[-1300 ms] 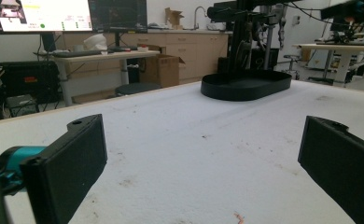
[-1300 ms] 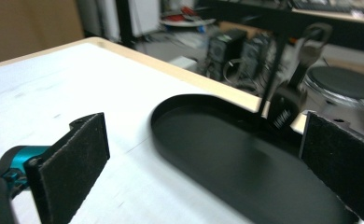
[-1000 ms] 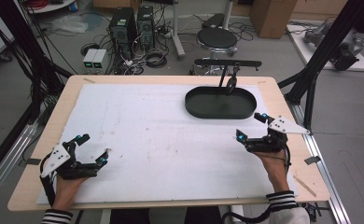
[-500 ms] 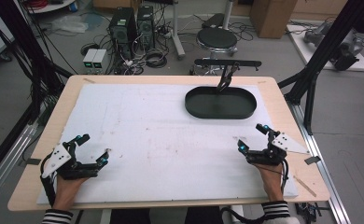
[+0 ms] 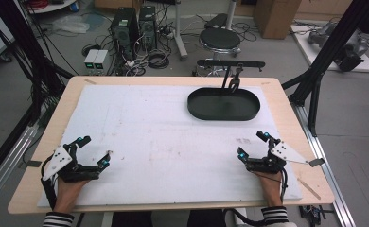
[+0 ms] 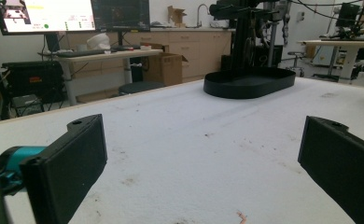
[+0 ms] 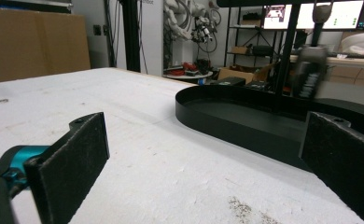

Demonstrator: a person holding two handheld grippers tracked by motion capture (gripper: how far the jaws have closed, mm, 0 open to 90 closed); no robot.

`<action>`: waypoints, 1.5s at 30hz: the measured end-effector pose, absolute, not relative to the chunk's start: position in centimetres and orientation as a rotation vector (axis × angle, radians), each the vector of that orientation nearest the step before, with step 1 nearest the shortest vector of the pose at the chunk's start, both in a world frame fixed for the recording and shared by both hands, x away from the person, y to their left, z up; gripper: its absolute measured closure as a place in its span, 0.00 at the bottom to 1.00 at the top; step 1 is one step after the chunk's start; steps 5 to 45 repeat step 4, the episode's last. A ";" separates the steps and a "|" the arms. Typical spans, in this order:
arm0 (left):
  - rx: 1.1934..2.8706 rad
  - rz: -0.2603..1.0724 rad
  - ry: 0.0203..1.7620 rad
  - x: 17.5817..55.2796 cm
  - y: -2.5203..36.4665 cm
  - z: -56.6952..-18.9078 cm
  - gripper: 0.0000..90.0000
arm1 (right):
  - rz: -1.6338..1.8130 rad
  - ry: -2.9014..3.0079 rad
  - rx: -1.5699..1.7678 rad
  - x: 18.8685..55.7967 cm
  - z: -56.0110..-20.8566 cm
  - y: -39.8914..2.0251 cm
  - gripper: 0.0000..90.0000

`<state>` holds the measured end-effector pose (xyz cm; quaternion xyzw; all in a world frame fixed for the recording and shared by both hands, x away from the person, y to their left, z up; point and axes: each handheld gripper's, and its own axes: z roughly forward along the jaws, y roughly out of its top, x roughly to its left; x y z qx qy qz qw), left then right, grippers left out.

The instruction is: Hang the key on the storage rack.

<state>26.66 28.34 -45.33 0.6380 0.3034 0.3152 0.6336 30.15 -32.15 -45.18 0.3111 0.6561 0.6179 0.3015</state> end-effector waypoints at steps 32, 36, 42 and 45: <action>1.450 0.725 0.694 26.6 28.4 -45.4 0.02 | 1.627 1.746 0.812 30.1 -45.2 -32.0 0.00; 1.450 0.725 0.694 26.6 28.4 -45.4 0.02 | 1.627 1.746 0.812 30.1 -45.2 -32.0 0.00; 1.450 0.725 0.694 26.6 28.4 -45.4 0.02 | 1.627 1.746 0.812 30.1 -45.2 -32.0 0.00; 1.450 0.725 0.694 26.6 28.4 -45.4 0.02 | 1.627 1.746 0.812 30.1 -45.2 -32.0 0.00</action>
